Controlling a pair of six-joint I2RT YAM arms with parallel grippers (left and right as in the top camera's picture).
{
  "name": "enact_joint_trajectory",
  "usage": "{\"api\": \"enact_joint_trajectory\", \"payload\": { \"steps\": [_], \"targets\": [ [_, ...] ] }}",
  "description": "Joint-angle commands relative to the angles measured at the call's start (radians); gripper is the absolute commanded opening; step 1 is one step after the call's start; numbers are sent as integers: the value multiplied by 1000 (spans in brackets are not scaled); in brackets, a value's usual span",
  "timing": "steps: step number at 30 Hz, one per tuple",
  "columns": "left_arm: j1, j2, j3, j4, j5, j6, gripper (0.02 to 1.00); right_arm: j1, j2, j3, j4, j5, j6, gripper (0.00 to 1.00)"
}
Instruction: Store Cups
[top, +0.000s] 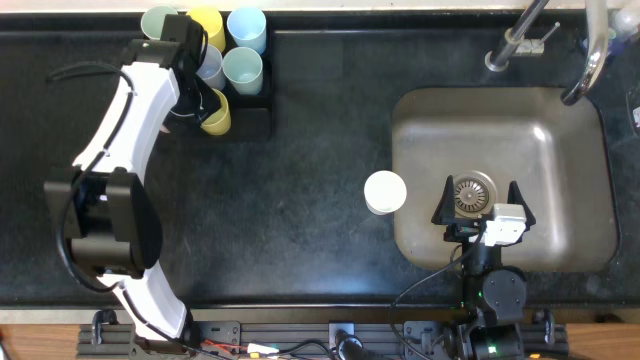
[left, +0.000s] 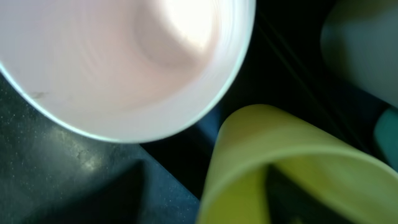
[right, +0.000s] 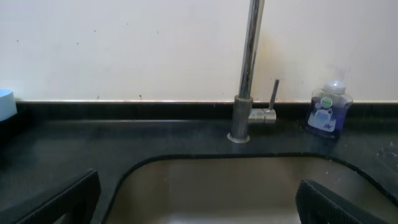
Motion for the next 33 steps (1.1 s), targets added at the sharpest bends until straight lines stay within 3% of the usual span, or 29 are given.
{"api": "enact_joint_trajectory", "payload": {
  "steps": [1,11,22,29,33],
  "targets": [
    [6,3,-1,-5,-19,-11,1000,-4,-6,-13,7,2,-3,996],
    [6,-146,-1,-15,-20,-2,998,-4,-6,-13,7,2,-3,996],
    [6,-565,-6,-146,10,12,998,-4,-6,-13,7,2,-3,998],
    [8,-958,-338,-171,-36,325,998,-4,-6,-13,7,2,-3,998],
    [8,-1242,-703,6,-39,435,998,-4,-6,-13,7,2,-3,998]
  ]
}}
